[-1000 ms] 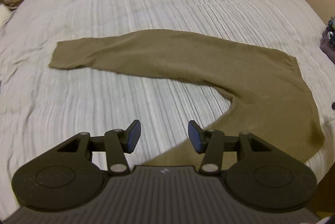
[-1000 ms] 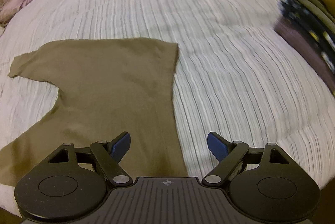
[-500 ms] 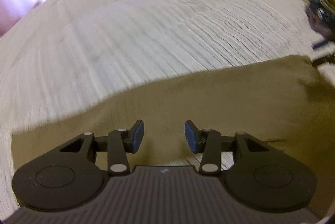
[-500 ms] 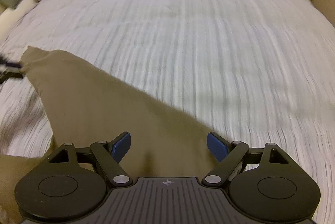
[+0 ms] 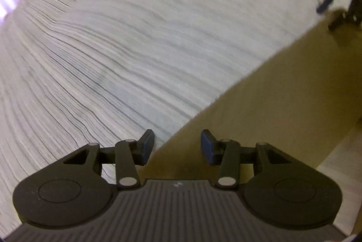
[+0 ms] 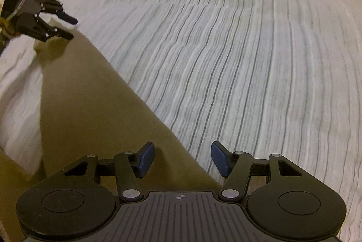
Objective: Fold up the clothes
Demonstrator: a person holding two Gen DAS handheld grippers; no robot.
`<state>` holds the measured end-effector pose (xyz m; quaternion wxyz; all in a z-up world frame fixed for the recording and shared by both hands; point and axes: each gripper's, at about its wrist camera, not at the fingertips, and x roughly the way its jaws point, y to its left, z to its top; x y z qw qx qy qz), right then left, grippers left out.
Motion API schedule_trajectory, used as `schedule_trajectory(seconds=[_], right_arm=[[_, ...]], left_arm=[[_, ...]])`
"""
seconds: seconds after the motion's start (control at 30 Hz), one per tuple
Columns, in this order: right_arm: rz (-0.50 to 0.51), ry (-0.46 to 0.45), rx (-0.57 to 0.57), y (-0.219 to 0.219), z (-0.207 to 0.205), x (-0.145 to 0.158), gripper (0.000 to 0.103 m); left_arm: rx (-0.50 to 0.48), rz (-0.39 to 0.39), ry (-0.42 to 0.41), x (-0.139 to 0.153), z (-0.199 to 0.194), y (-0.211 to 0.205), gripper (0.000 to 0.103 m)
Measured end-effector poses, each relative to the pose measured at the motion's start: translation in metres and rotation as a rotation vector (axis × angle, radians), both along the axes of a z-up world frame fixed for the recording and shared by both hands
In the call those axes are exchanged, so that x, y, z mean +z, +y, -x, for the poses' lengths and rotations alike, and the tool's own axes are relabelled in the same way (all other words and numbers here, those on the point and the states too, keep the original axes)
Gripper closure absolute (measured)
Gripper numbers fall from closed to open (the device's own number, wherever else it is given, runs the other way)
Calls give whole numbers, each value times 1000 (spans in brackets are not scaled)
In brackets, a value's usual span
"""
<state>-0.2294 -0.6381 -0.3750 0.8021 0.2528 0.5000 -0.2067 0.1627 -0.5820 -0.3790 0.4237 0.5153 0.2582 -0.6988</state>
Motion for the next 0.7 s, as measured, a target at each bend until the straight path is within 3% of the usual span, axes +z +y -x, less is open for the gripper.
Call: schedule_trajectory(seconds=[0.03,0.07,0.1,0.13,0.17,0.2,0.27,0.37,0.5,0.6,0.7], right_arm=[[-3,11,7,0,-2,-3,43],[-6,21,13,1,-4,-5,43],[-13,21,14,1,-4,-6,43],[-20,22,15,1,-5,-7,56],[-26,24,16,1,-6,-8,87],[-29,30,13,3,-5,-6,95],[-30,43,6,8,-5,-3,100],[81,52,-13,33,-2,19,101],[284,55,-7,102,9,69,101],[391,58,13,173,23,101,101],[442,101,66,252,36,112,101]], left_arm=[[-18,-11,2,-5,-1,0,64],[-28,-14,-2,-8,-1,1,73],[-34,-13,-8,-10,-1,2,90],[-35,0,-21,-10,0,4,96],[-33,18,-37,-9,2,6,98],[-25,46,-48,-5,3,12,99],[-5,111,-68,6,7,26,100],[87,226,-74,32,15,59,100],[296,344,-20,78,24,150,100],[429,351,31,94,39,233,100],[556,246,69,76,55,292,101]])
